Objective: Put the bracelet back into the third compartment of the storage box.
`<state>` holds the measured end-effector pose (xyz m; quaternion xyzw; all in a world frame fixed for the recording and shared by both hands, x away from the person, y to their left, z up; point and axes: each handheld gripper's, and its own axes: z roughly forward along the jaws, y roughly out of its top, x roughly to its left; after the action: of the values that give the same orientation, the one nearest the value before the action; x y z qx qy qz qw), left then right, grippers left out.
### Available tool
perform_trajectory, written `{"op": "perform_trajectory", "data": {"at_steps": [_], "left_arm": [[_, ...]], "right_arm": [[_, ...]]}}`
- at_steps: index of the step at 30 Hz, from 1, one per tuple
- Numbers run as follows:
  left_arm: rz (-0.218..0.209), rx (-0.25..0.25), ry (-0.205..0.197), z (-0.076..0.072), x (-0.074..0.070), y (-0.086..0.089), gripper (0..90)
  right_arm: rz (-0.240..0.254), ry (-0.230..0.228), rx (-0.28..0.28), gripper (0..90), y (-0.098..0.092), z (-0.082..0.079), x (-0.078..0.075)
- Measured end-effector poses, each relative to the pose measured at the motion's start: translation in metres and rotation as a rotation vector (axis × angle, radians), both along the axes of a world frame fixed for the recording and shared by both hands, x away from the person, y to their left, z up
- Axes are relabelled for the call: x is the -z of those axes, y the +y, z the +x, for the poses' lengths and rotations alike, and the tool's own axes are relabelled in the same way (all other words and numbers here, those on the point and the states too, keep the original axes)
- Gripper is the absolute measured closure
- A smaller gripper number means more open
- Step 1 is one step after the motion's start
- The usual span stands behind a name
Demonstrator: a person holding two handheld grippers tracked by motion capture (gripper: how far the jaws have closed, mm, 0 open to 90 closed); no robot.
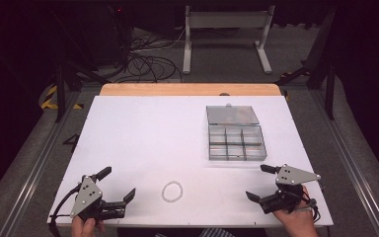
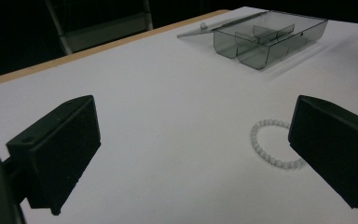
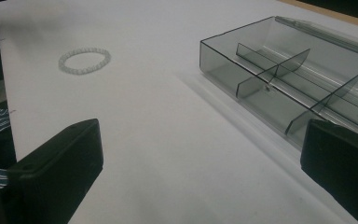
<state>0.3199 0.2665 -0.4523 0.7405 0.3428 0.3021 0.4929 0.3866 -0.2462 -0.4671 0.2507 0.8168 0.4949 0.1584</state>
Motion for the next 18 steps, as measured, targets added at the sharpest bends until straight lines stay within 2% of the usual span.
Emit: {"op": "perform_trajectory", "data": {"at_steps": [6,8,12,18], "left_arm": [[0.020,-0.007,-0.009,-0.0005,-0.0010,-0.0006,3.2],[0.030,-0.010,0.000,-0.0005,-0.0008,-0.0018,3.2],[0.065,-0.025,-0.007,-0.0009,-0.0017,-0.0043,3.1],[0.085,-0.016,-0.010,-0.0014,-0.0010,-0.0077,3.1]], "right_arm": [[-0.007,-0.010,-0.019,0.2,0.0030,-0.0011,-0.0018],[-0.006,-0.013,-0.020,0.1,0.0033,-0.0011,-0.0022],[0.013,-0.009,-0.018,0.1,0.0027,-0.0014,-0.0037],[0.010,-0.002,-0.019,0.1,0.0043,-0.0003,-0.0038]]}}
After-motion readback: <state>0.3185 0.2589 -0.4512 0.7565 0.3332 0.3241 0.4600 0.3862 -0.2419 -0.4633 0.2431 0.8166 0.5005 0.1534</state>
